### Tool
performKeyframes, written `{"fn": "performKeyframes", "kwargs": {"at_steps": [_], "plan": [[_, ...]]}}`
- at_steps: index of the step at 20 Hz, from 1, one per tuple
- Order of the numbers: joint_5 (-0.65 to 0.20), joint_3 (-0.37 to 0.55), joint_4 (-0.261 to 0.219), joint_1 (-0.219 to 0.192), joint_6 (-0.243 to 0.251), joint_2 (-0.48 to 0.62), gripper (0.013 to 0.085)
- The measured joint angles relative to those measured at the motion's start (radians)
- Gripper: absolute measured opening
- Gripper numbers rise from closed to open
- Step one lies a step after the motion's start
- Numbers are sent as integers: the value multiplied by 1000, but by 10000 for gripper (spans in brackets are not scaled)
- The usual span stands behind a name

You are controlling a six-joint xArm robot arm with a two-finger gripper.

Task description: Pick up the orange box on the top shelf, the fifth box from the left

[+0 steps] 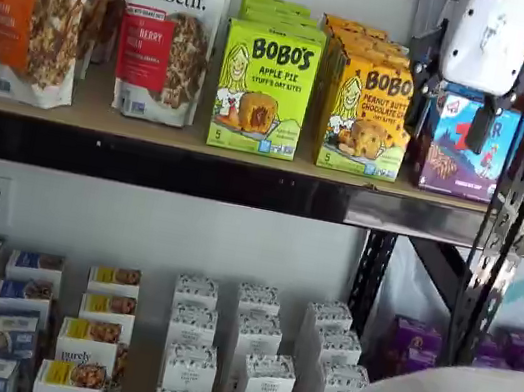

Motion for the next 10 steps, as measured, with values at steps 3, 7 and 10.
{"fn": "performKeyframes", "kwargs": {"at_steps": [3, 7, 10], "plan": [[43, -18, 109, -83, -32, 22, 850], [51, -22, 125, -93, -40, 27, 850], [46, -19, 118, -86, -37, 29, 850]]}}
